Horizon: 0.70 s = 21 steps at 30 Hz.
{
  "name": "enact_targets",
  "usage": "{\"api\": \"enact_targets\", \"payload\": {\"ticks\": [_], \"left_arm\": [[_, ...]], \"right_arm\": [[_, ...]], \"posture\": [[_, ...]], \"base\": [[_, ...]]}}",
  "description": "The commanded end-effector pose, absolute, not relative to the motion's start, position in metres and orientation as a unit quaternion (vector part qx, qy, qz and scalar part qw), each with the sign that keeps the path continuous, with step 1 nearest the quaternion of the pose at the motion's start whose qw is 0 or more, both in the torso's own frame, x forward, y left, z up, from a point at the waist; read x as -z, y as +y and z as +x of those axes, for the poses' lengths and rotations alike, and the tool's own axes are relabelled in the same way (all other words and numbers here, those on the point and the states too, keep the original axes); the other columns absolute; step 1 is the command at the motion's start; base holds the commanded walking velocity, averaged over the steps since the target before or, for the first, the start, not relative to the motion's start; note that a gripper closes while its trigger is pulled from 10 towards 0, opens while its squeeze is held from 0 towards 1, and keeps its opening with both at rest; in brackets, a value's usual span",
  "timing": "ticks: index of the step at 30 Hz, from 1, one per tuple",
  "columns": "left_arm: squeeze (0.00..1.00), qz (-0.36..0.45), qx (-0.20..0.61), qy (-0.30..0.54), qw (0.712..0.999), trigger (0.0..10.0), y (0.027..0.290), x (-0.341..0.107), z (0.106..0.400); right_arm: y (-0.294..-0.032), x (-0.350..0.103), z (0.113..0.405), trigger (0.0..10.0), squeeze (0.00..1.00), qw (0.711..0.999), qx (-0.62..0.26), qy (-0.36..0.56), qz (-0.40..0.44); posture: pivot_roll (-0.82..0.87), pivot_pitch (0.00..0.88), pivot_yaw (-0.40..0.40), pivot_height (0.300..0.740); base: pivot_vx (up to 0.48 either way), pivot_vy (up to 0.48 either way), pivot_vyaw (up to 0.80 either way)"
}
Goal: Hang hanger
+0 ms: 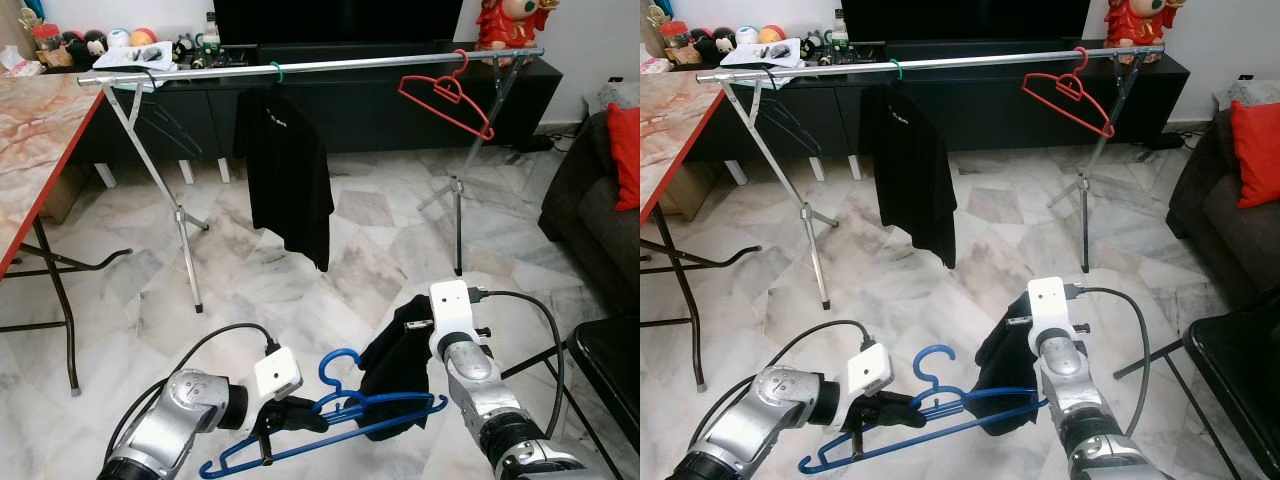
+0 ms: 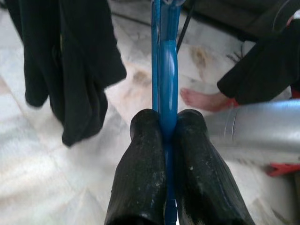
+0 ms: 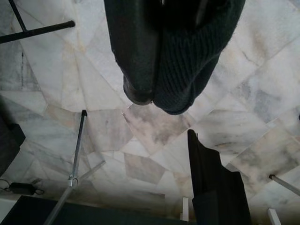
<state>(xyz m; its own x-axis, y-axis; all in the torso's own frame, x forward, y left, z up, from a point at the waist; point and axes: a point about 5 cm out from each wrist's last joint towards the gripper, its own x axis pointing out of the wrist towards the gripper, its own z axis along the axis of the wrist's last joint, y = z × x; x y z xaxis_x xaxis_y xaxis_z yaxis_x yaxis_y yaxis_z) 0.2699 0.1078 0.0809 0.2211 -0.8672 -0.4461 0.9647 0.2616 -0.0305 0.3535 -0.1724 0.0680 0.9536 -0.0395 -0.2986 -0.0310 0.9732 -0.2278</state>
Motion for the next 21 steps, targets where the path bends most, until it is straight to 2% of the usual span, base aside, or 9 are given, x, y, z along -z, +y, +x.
{"api": "enact_targets", "payload": {"ticks": [1, 6, 9, 12, 15, 21], "left_arm": [[0.00, 0.122, 0.591, 0.160, 0.781, 10.0, 0.095, -0.091, 0.270], [0.00, 0.124, 0.567, 0.148, 0.801, 10.0, 0.089, -0.092, 0.274], [0.00, 0.121, 0.543, 0.161, 0.815, 10.0, 0.095, -0.089, 0.277], [0.00, 0.139, 0.533, 0.176, 0.816, 10.0, 0.103, -0.084, 0.278], [0.00, 0.157, 0.493, 0.195, 0.833, 10.0, 0.113, -0.078, 0.286], [0.00, 0.160, 0.453, 0.191, 0.856, 10.0, 0.118, -0.081, 0.292]], "right_arm": [[-0.172, -0.071, 0.356, 10.0, 0.00, 0.983, 0.011, 0.153, -0.103], [-0.173, -0.069, 0.355, 10.0, 0.00, 0.983, 0.016, 0.156, -0.093], [-0.173, -0.070, 0.356, 10.0, 0.00, 0.984, 0.018, 0.155, -0.083], [-0.172, -0.074, 0.358, 10.0, 0.00, 0.986, 0.018, 0.149, -0.077], [-0.171, -0.078, 0.361, 10.0, 0.00, 0.987, 0.013, 0.143, -0.078], [-0.174, -0.079, 0.361, 10.0, 0.00, 0.987, 0.014, 0.142, -0.080]], "posture": [[0.00, 0.109, -0.006, 0.740], [0.00, 0.111, -0.005, 0.740], [0.00, 0.113, 0.000, 0.740], [0.00, 0.114, -0.001, 0.740], [0.00, 0.114, -0.003, 0.740], [-0.01, 0.114, -0.006, 0.740]], "base": [[0.000, 0.000, 0.00], [0.000, 0.000, 0.00], [0.000, 0.000, 0.00], [0.000, 0.000, 0.00], [0.000, 0.000, 0.00], [0.000, 0.000, 0.00]]}}
